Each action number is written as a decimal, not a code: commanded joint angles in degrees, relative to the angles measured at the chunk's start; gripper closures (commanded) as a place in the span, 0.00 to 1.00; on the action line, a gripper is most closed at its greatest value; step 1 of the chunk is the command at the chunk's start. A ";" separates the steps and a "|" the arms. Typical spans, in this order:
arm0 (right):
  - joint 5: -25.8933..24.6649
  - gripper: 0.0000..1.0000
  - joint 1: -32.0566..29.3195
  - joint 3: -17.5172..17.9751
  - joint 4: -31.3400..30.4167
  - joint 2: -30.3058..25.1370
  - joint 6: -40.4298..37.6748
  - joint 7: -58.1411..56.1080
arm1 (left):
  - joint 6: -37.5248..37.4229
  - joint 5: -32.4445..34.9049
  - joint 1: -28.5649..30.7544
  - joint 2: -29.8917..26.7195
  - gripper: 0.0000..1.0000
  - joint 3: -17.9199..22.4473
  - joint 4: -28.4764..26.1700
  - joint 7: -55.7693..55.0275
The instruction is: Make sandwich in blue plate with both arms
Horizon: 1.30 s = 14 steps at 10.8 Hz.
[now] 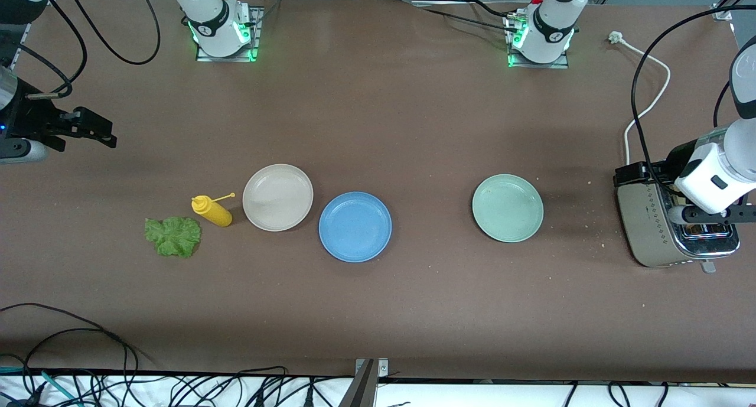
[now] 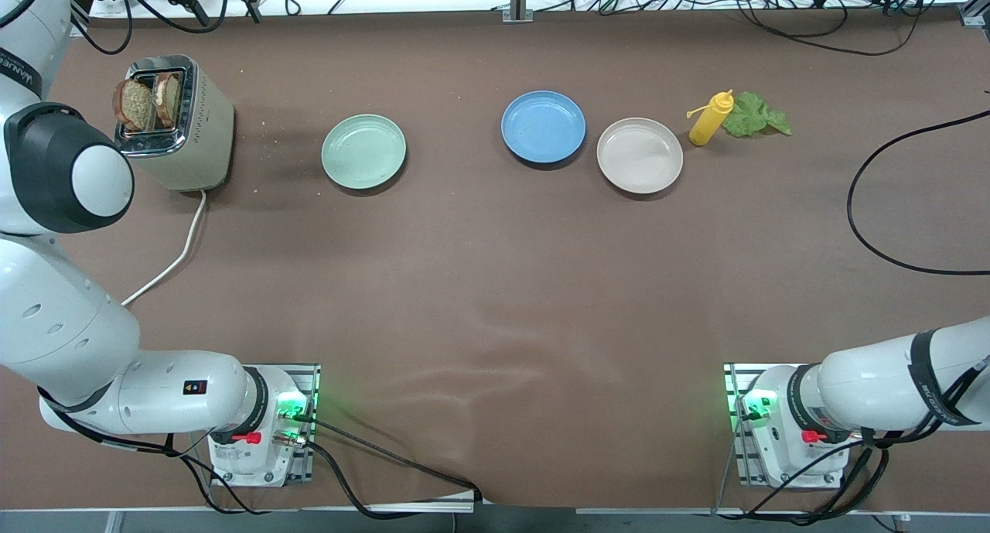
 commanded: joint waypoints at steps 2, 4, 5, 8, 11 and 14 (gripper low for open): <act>1.07 0.00 -0.38 -0.29 1.83 1.01 -0.62 -0.96 | -0.27 -0.73 -0.19 -1.28 0.00 0.25 -1.40 0.33; 1.07 0.00 -0.38 -0.29 1.83 1.01 -0.62 -0.96 | -0.27 -0.73 -0.19 -1.28 0.00 0.25 -1.40 0.33; 1.07 0.00 -0.29 -0.29 1.83 1.01 -0.70 -0.87 | -0.27 -0.73 -0.19 -1.28 0.00 0.25 -1.40 0.33; 1.07 0.00 -0.29 -0.29 1.83 1.01 -0.62 -0.78 | -0.27 -0.73 -0.19 -1.28 0.00 0.25 -1.40 0.33; 1.07 0.00 -0.29 -0.29 1.92 1.01 -0.62 -0.78 | -0.27 -0.82 -0.19 -1.28 0.00 0.17 -1.40 0.25; 1.16 0.00 -0.38 -0.55 1.92 1.01 -0.62 -0.78 | -0.27 -1.52 -3.86 0.20 0.00 -0.19 -1.40 -3.94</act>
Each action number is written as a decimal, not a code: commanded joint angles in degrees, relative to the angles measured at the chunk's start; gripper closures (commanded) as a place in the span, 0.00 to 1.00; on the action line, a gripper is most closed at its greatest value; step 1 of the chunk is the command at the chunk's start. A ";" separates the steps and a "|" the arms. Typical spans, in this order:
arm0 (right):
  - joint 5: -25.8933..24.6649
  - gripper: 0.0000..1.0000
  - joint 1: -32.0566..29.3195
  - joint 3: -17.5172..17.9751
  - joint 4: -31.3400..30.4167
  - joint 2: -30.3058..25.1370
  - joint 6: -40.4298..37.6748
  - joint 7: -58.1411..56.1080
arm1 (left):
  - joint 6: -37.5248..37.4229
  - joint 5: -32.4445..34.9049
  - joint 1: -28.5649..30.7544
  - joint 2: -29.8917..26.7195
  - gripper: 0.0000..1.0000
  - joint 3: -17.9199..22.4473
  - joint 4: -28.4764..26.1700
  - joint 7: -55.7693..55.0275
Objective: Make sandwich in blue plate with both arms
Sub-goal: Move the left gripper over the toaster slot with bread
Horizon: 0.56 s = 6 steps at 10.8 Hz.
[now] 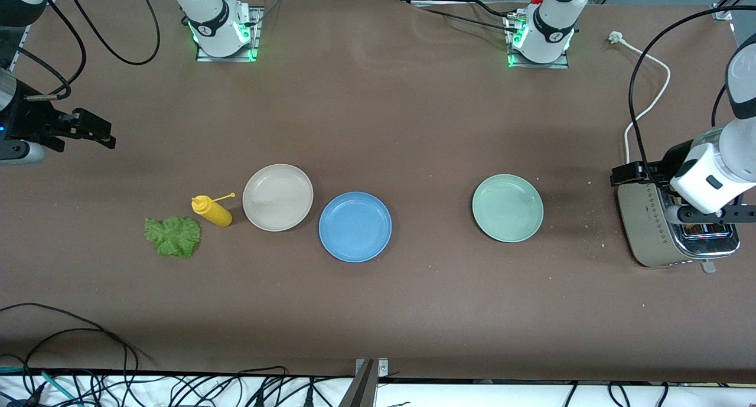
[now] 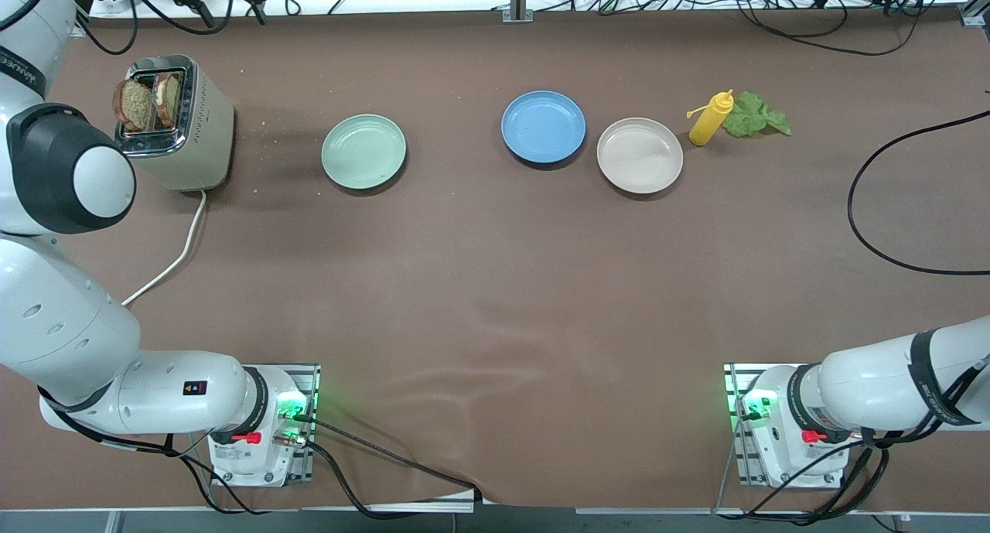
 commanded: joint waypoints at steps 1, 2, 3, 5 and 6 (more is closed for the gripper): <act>1.16 0.00 -0.38 -0.22 1.90 0.83 -0.62 -0.78 | -0.26 -1.42 -4.44 0.59 0.00 0.10 -1.15 -5.25; 1.16 0.00 -0.38 -0.31 1.90 0.83 -0.62 -0.87 | -0.26 -1.50 -4.27 0.60 0.00 0.01 -1.15 -4.83; 1.16 0.00 -0.38 -0.31 1.90 0.83 -0.62 -0.87 | -0.26 -1.50 -3.49 0.42 0.00 0.10 -1.15 -4.30; 1.16 0.00 -0.38 -0.31 1.90 0.83 -0.62 -0.78 | -0.35 -1.24 -0.95 -0.01 0.00 0.19 -1.07 0.24; 1.16 0.00 -0.38 -0.31 1.90 0.83 -0.62 -0.78 | -0.44 -1.33 -0.41 -0.19 0.00 0.19 -1.06 0.97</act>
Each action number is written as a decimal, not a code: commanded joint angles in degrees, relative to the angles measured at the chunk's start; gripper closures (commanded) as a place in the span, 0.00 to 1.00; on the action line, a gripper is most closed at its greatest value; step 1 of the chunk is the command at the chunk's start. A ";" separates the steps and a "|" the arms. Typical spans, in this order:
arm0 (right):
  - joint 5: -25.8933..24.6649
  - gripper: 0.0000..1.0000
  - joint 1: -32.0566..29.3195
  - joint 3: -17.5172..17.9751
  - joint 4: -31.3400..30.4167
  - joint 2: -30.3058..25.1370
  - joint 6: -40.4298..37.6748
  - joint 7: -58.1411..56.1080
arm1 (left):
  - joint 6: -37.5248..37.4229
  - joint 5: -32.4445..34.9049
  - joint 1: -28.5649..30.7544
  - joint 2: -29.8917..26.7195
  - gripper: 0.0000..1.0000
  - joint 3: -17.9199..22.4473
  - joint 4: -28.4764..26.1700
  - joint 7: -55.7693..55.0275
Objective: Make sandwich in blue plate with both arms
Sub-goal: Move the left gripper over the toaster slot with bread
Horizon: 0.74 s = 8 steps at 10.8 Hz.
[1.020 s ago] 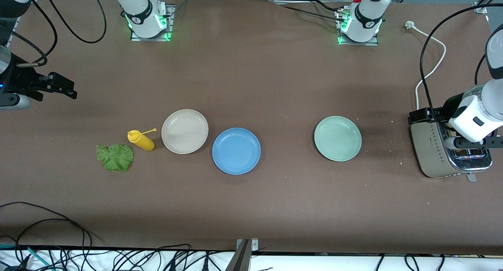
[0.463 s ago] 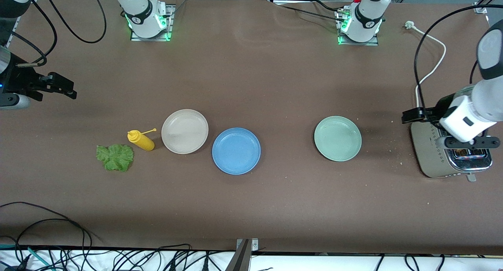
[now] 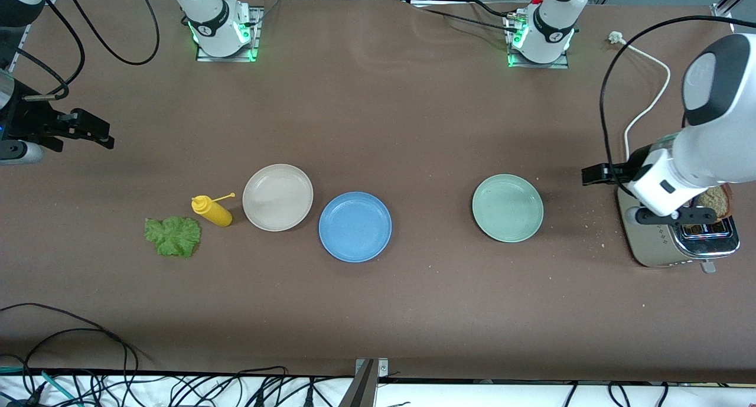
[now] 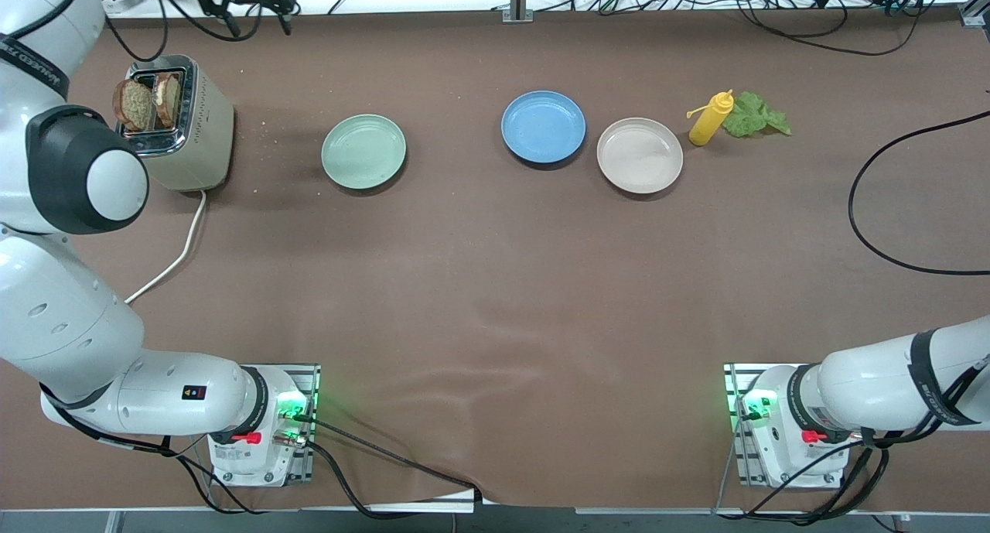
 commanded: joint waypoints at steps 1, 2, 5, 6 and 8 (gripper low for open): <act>1.16 0.00 -0.34 -0.10 1.87 0.83 -0.62 -0.87 | -0.52 -1.15 2.59 -1.20 0.00 0.22 -0.17 3.97; 1.16 0.00 -0.34 -0.10 1.87 0.83 -0.62 -0.87 | -0.96 -0.80 2.59 -1.20 0.00 0.22 -0.26 3.97; 1.16 0.00 -0.34 -0.10 1.87 0.83 -0.62 -0.78 | -1.31 -0.53 2.68 -1.20 0.00 0.48 -0.09 3.79; 1.16 0.00 -0.34 -0.10 1.87 0.83 -0.62 -0.78 | -1.49 -0.53 3.12 -1.29 0.00 0.57 -0.09 3.71; 1.16 0.00 -0.34 -0.10 1.87 0.83 -0.62 -0.78 | -2.45 -0.53 3.65 -1.29 0.00 0.92 0.27 3.88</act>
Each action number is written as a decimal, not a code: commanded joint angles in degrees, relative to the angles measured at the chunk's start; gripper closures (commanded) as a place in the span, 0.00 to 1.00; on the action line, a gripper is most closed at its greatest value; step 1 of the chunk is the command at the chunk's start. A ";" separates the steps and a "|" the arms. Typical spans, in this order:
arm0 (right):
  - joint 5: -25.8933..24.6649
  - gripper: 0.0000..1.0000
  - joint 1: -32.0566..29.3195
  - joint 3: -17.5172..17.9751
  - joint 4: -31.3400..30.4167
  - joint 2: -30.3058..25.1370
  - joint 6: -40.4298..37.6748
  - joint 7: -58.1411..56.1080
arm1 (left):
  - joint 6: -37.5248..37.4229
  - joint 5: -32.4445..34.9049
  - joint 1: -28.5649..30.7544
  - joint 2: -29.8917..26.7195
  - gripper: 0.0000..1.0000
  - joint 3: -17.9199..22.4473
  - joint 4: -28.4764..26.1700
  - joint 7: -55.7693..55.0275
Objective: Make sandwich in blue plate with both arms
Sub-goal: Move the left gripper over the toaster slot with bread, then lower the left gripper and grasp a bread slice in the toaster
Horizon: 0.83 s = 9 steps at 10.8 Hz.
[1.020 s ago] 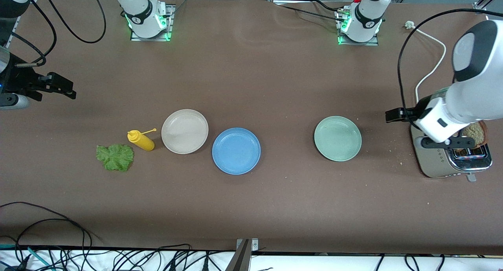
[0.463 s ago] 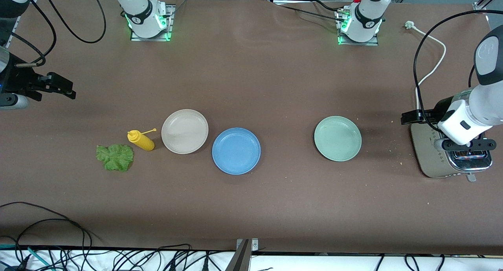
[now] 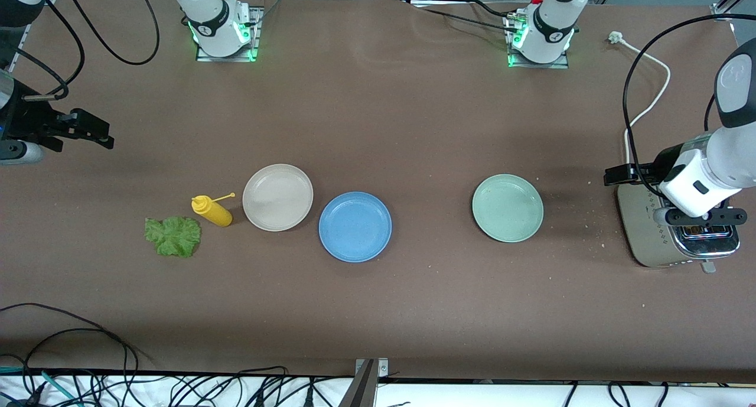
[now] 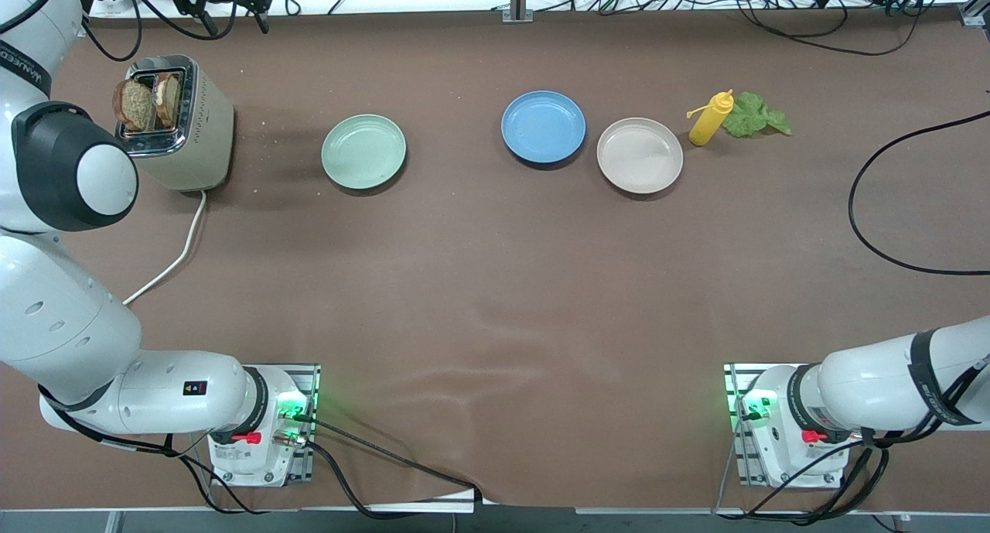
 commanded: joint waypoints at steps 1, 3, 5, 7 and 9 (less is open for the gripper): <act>1.15 0.00 -0.34 -0.06 1.78 0.83 -0.63 -0.78 | -1.65 -0.53 1.65 -1.06 0.00 0.73 0.25 1.09; 1.15 0.00 -0.34 -0.07 1.87 0.83 -0.63 -0.78 | -1.56 -0.44 3.49 -1.06 0.01 0.91 0.25 1.09; 1.15 0.00 -0.34 -0.07 1.87 0.83 -0.63 -0.78 | -1.13 0.25 5.61 -0.54 0.03 0.91 0.25 2.13; 1.24 0.00 -0.34 -0.07 1.87 0.83 -0.63 -0.78 | -0.69 7.87 6.14 1.21 0.05 0.82 0.25 5.38; 1.24 0.00 -0.34 -0.07 1.87 0.83 -0.71 -0.79 | 1.24 10.19 7.45 3.67 0.08 0.82 0.16 6.18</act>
